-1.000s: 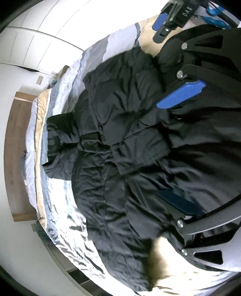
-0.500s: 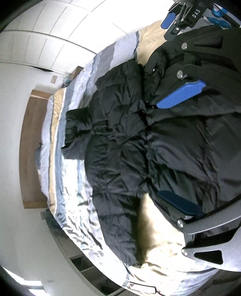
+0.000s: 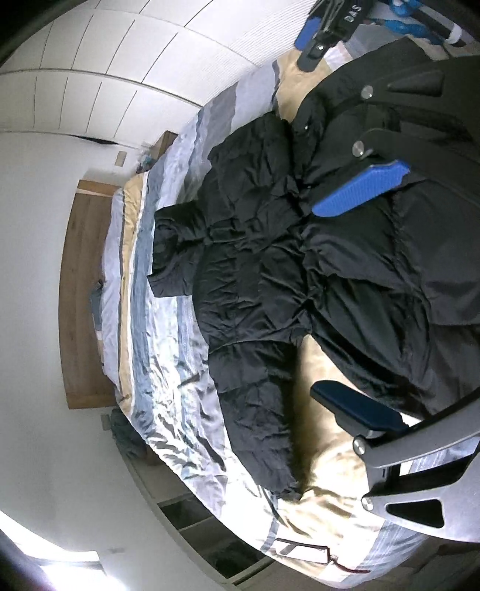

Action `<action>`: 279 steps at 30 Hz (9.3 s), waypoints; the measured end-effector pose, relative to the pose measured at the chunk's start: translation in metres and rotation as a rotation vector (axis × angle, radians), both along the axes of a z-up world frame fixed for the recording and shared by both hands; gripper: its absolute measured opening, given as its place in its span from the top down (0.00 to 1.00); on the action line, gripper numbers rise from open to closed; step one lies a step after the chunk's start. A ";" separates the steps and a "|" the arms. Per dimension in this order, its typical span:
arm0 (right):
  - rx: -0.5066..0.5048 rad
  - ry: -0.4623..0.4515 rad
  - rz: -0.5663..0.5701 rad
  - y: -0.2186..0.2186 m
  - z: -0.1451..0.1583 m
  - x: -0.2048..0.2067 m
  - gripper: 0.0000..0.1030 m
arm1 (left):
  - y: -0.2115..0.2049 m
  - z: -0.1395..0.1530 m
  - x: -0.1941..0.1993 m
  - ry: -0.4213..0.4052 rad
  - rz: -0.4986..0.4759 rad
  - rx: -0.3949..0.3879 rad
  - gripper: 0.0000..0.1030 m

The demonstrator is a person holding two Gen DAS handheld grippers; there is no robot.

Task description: Fold large clothes

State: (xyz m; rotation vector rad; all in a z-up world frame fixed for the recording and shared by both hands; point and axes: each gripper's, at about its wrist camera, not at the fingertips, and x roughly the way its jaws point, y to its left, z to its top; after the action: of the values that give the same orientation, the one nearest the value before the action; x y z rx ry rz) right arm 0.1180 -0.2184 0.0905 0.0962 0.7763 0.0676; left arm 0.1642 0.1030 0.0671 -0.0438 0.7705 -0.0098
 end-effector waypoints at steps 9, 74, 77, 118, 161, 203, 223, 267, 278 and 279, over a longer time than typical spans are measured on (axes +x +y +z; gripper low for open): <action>-0.019 -0.010 0.083 0.023 -0.001 0.002 0.22 | 0.021 0.011 0.015 0.012 0.065 -0.049 0.12; -0.062 0.066 0.046 -0.038 -0.086 0.140 0.21 | 0.354 -0.194 0.151 -0.064 0.691 -1.004 0.89; -0.061 0.053 0.046 -0.041 -0.078 0.133 0.21 | 0.344 -0.171 0.152 -0.084 0.646 -0.981 0.90; 0.042 -0.022 -0.036 -0.116 -0.040 0.058 0.20 | -0.049 -0.076 0.165 0.115 -0.008 -0.554 0.90; -0.009 -0.025 0.211 0.016 -0.022 0.094 0.17 | -0.024 -0.045 0.104 0.144 -0.076 -0.325 0.62; -0.085 0.098 0.333 0.074 -0.119 0.167 0.14 | -0.057 -0.137 0.159 0.198 -0.074 -0.226 0.62; -0.038 0.094 0.166 -0.015 -0.080 0.075 0.14 | -0.057 -0.072 0.031 0.161 -0.050 -0.234 0.62; 0.006 -0.112 0.127 -0.080 0.035 0.313 0.13 | -0.029 0.052 0.378 0.007 -0.205 -0.118 0.45; 0.130 0.051 0.155 -0.054 -0.030 0.475 0.13 | -0.033 -0.039 0.525 0.168 -0.189 -0.277 0.45; 0.139 0.064 0.157 -0.053 -0.034 0.486 0.13 | -0.032 -0.044 0.533 0.179 -0.185 -0.292 0.45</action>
State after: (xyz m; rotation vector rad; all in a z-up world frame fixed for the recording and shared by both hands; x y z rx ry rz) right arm 0.6036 -0.2710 0.0570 0.1696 0.8414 0.2689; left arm 0.6975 0.0712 0.0230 -0.2533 0.9455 -0.2974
